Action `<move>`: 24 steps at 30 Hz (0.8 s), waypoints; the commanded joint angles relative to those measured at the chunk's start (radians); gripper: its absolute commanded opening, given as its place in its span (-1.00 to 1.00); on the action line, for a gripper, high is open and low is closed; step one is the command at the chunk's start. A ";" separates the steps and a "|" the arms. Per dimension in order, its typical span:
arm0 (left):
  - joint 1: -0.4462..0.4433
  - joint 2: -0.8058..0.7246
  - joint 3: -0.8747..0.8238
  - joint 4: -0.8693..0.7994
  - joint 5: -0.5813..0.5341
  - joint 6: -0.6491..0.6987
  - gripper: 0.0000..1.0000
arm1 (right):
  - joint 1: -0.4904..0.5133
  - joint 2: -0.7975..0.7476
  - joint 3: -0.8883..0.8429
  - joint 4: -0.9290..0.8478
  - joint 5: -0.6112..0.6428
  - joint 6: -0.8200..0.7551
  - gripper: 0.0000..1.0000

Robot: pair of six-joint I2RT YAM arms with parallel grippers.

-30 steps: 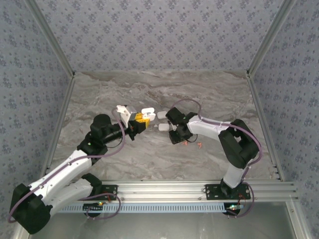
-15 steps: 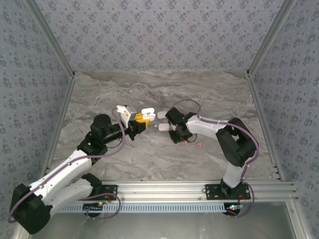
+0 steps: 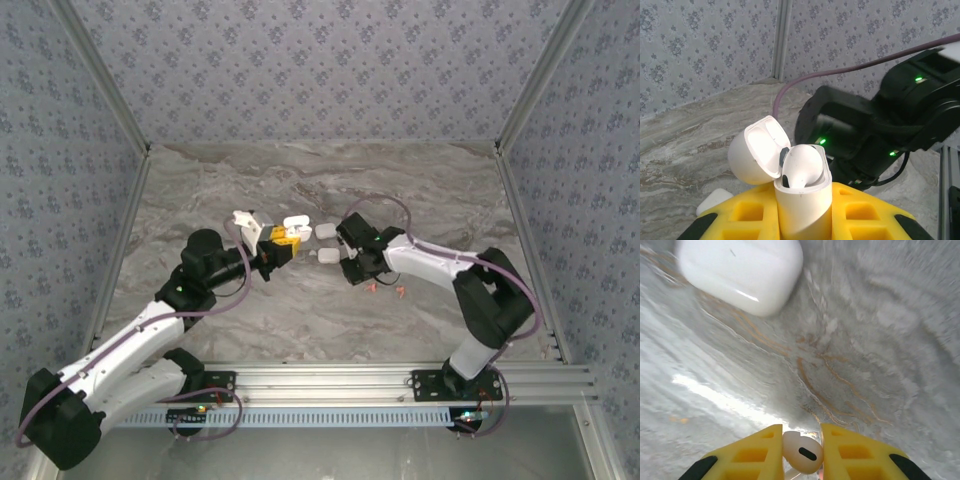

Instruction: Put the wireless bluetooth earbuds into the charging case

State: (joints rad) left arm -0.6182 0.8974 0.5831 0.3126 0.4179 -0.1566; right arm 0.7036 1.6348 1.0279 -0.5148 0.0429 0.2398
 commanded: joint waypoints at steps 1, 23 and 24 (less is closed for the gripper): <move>-0.004 0.027 0.000 0.097 -0.005 -0.044 -1.00 | 0.002 -0.119 -0.030 0.040 0.028 -0.042 -0.57; -0.043 0.276 0.126 0.241 0.202 -0.128 -1.00 | -0.020 -0.603 0.040 0.287 -0.078 -0.222 -0.57; -0.047 0.281 0.126 0.248 0.203 -0.133 -1.00 | -0.018 -0.602 0.038 0.298 -0.088 -0.230 -0.57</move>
State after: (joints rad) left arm -0.6544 1.1675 0.6712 0.4957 0.5804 -0.2752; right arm 0.6819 1.0382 1.0351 -0.2714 0.0128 0.0498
